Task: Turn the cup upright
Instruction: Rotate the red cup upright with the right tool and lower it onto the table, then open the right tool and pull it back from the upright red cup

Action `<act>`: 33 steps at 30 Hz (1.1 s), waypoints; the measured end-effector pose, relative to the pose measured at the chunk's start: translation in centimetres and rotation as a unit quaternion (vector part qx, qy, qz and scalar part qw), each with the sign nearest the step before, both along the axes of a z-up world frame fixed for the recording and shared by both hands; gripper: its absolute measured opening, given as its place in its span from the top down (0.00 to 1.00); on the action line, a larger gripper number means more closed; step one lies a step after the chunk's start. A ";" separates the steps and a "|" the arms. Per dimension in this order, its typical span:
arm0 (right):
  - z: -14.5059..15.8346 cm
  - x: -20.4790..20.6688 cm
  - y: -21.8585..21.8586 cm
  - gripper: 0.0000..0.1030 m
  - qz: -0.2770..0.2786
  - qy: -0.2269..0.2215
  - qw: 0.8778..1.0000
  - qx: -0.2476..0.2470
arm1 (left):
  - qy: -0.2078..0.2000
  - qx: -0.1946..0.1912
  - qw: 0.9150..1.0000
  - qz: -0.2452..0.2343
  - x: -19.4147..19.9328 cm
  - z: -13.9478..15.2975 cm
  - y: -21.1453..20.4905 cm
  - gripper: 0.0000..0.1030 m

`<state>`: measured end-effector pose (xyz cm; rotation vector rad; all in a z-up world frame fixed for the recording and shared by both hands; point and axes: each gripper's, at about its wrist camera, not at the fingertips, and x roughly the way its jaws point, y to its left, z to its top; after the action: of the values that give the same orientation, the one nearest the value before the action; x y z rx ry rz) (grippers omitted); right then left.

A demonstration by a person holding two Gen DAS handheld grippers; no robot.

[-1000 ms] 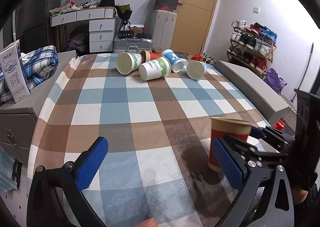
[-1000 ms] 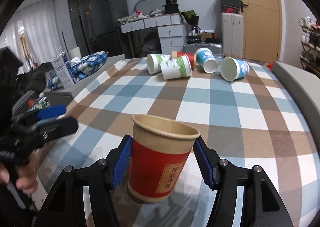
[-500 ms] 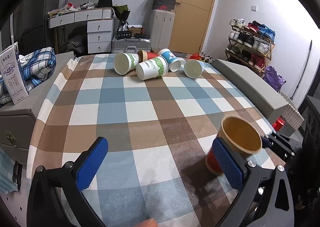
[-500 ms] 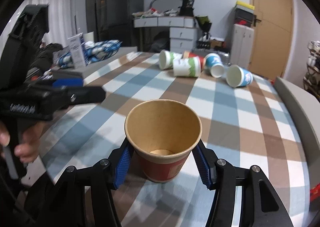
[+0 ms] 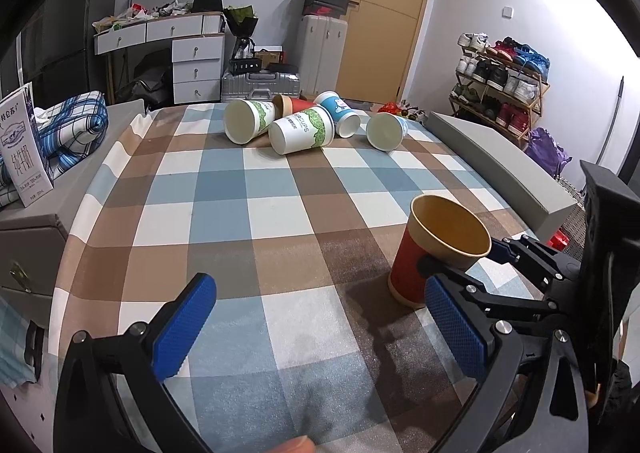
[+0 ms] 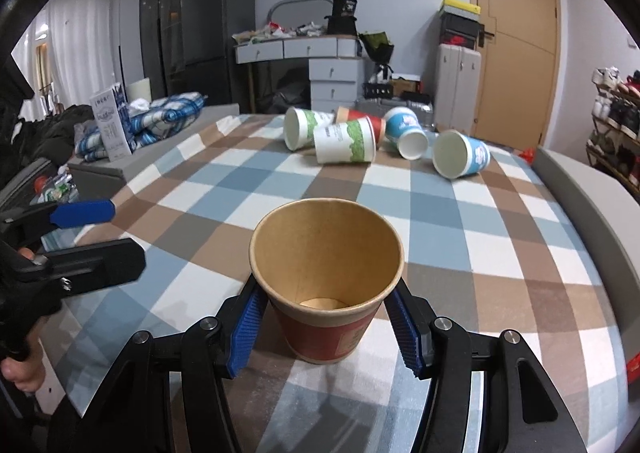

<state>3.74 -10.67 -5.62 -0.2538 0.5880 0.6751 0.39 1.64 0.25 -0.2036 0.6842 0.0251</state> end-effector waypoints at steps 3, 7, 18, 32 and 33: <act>0.0 -0.1 0.2 0.41 0.003 -0.004 1.000 -0.008 | 0.001 0.001 1.000 -0.001 0.0 -0.1 -0.1 0.01; -0.1 -0.2 0.1 0.37 0.011 -0.003 1.000 -0.008 | 0.001 0.002 1.000 -0.005 0.0 0.0 -0.3 0.01; 2.2 -1.5 -5.0 0.00 0.001 -0.008 0.997 0.074 | -0.013 0.007 1.000 -0.022 -0.5 0.6 -1.1 0.01; 3.7 -2.1 -8.4 0.00 0.027 -0.022 0.989 0.142 | -0.033 0.028 0.998 -0.054 -0.8 1.0 -3.0 0.01; 3.7 -2.1 -8.5 0.00 0.028 -0.022 0.989 0.143 | -0.035 0.028 0.997 -0.055 -0.9 1.0 -3.1 0.01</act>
<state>1.68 -19.13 -1.88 -0.0158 0.4370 0.7966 -0.47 -1.45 1.24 -0.1115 0.6231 -0.0684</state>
